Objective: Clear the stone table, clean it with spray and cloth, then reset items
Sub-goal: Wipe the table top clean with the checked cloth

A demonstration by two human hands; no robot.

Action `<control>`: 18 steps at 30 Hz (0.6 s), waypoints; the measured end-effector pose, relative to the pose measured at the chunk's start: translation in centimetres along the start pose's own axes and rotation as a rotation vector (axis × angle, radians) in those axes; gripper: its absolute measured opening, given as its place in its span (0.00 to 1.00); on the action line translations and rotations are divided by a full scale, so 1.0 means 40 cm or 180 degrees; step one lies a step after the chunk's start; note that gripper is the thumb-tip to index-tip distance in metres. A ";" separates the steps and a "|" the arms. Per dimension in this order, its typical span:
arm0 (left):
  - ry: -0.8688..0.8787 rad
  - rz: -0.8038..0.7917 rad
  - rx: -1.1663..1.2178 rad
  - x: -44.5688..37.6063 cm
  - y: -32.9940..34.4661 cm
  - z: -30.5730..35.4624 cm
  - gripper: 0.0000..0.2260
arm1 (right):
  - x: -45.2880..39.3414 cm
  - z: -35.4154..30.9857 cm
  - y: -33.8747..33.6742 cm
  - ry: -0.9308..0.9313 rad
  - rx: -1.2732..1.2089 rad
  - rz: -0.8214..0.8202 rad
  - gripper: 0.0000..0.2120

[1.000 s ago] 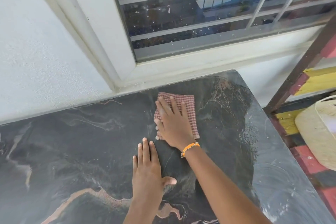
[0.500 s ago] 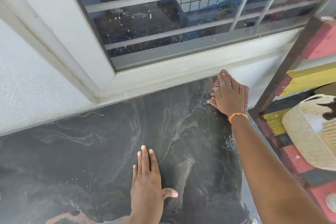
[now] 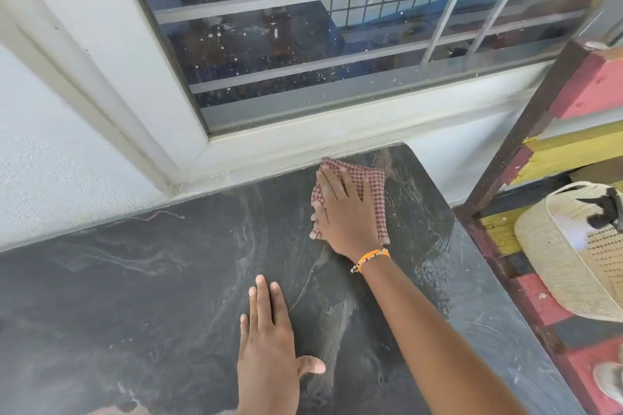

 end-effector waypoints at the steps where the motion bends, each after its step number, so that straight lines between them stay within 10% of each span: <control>1: 0.0009 0.0000 0.0035 0.002 0.001 -0.003 0.56 | -0.026 0.036 -0.011 0.0109 0.0014 0.0024 0.27; 10: -0.0009 0.0122 0.0157 0.000 0.002 -0.009 0.56 | 0.058 0.377 -0.087 0.1441 -0.0181 0.0326 0.26; 18: 0.0183 0.0480 0.0275 0.022 -0.018 -0.011 0.54 | 0.228 0.086 -0.017 0.0783 -0.0079 0.0067 0.28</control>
Point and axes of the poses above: each hand's wrist, its own x-axis away from the middle knuckle, its own y-axis out of the palm, z = x × y, the point moved 9 cm from there along -x, towards the middle knuckle, and after that the axes turned 3 degrees about -y, right-handed, at the moved point
